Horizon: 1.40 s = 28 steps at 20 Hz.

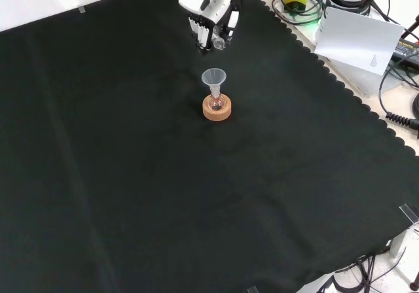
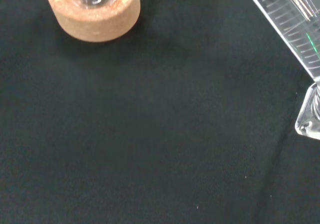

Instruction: Pour the water from the graduated cylinder into the round-bottom flask.

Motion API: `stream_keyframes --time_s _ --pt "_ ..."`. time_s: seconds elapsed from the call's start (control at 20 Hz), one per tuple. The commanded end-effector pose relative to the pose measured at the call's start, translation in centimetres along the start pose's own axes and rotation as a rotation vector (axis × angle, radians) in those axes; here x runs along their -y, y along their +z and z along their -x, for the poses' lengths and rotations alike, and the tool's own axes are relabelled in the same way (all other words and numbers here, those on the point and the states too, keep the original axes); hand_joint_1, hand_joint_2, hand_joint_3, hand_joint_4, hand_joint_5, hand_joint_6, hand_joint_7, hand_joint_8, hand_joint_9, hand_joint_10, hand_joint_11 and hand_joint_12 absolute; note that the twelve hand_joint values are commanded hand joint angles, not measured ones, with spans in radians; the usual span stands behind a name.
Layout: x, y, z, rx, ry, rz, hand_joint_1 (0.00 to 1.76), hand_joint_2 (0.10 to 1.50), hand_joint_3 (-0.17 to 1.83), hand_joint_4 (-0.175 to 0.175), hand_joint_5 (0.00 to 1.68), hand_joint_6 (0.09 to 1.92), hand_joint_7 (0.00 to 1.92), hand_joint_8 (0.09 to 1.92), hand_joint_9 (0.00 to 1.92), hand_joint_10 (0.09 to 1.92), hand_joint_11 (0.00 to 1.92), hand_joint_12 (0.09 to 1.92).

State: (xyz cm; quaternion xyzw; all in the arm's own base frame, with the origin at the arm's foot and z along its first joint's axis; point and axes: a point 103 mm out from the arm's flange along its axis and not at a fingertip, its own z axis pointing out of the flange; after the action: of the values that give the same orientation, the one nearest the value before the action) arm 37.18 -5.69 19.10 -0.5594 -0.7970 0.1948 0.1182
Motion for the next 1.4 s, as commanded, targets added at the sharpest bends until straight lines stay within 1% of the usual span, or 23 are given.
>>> stream_keyframes --time_s 0.05,0.35,0.8,1.1,1.4 --pt "-0.6 0.1 -0.1 0.031 0.024 -0.048 1.14 1.25 -0.17 -0.175 0.90 1.16 1.47 0.27 1.65 0.09 1.37 0.65" --pt "-1.1 -0.1 0.0 0.085 0.070 -0.056 1.14 1.25 -0.17 -0.175 0.90 1.16 1.47 0.26 1.65 0.09 1.37 0.65" --pt "-2.1 -0.5 -1.3 0.196 0.121 -0.081 1.14 1.25 -0.17 -0.175 0.90 1.16 1.47 0.26 1.65 0.09 1.37 0.65" --pt "-2.5 -0.8 -1.4 0.209 0.132 -0.101 1.14 1.25 -0.17 -0.175 0.90 1.16 1.47 0.26 1.65 0.09 1.37 0.65" --pt "-2.7 -1.0 -1.8 0.245 0.146 -0.098 1.14 1.25 -0.17 -0.175 0.90 1.16 1.47 0.26 1.65 0.09 1.37 0.64"
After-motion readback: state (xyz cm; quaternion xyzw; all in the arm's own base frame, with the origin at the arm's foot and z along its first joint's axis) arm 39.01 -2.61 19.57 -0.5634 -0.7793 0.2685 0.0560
